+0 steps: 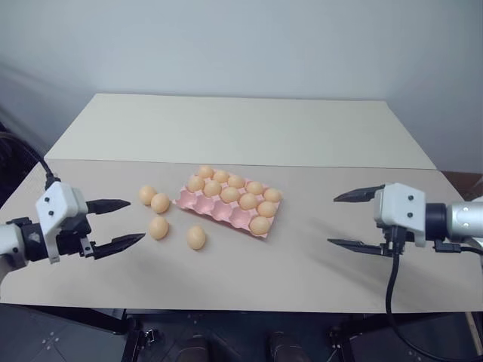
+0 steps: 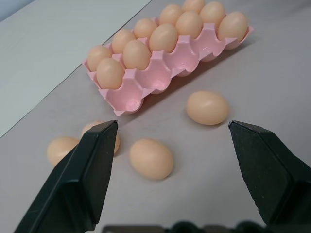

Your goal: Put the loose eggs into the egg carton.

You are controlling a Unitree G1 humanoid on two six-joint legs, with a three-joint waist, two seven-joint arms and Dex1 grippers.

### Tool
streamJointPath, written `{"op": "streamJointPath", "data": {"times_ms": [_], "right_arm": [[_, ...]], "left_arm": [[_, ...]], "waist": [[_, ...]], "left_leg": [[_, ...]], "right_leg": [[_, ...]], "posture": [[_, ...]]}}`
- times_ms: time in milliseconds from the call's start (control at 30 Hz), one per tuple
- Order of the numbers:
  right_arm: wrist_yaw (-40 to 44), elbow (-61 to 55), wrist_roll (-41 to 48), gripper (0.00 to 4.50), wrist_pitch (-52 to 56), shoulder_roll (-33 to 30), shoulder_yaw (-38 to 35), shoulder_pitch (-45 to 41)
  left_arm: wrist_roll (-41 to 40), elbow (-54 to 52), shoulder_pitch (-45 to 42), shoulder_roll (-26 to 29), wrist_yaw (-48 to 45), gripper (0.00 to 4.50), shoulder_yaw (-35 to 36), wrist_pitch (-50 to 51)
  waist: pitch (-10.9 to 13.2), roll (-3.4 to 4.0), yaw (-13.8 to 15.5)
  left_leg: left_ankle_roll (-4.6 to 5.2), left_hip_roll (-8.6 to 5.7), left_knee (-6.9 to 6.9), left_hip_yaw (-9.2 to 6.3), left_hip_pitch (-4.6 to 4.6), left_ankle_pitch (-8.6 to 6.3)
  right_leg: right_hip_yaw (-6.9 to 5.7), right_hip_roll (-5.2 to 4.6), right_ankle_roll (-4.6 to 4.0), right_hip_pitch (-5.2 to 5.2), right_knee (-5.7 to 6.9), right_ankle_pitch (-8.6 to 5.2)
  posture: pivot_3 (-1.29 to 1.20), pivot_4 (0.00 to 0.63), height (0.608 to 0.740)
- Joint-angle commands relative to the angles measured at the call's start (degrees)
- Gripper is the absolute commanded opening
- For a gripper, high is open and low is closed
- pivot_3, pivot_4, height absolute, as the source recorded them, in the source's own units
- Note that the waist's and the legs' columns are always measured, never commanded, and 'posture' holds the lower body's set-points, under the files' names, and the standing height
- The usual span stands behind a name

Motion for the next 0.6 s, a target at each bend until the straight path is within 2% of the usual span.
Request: {"op": "streamJointPath", "data": {"times_ms": [33, 167, 333, 600], "right_arm": [[-3.8, -2.8, 2.7, 4.5, 7.7, 1.4, 3.8, -5.8], [-6.7, -4.6, 3.7, 4.5, 13.2, 5.9, 10.4, -11.7], [-11.3, -4.8, 1.9, 4.5, 17.4, 15.9, 20.7, -19.8], [-15.2, 5.9, -5.7, 4.5, 15.4, 32.0, 34.9, -29.3]], "left_arm": [[0.6, 1.5, -0.7, 0.8, -2.1, 3.96, -1.7, -1.8], [1.7, 4.8, -2.6, 2.1, -3.6, 3.96, -3.3, -2.5], [2.2, 7.3, -3.7, 3.4, -5.2, 3.96, -3.3, -3.4], [3.2, 6.8, -2.0, 3.5, -5.4, 3.96, -2.6, -3.5]], "waist": [[0.0, 0.0, -0.2], [0.0, 0.0, -0.2], [0.0, 0.0, -0.4], [0.0, 0.0, -0.9]], "left_leg": [[0.0, 0.0, 0.0, 0.0, 0.02, 0.0], [0.0, 0.01, -0.02, -0.01, 0.01, 0.0], [0.0, 0.01, 0.0, -0.02, -0.13, 0.0], [0.0, 0.0, 0.0, -0.04, -0.14, 0.0]], "right_leg": [[0.0, 0.0, 0.0, 0.01, 0.01, 0.0], [0.01, 0.03, -0.01, -0.02, 0.01, 0.0], [0.0, 0.02, -0.01, -0.14, 0.01, 0.0], [-0.03, 0.02, -0.01, -0.16, 0.04, 0.0]], "posture": [[0.0, 0.15, 0.74], [0.0, 0.15, 0.74], [0.0, 0.15, 0.74], [0.0, 0.15, 0.74]]}}
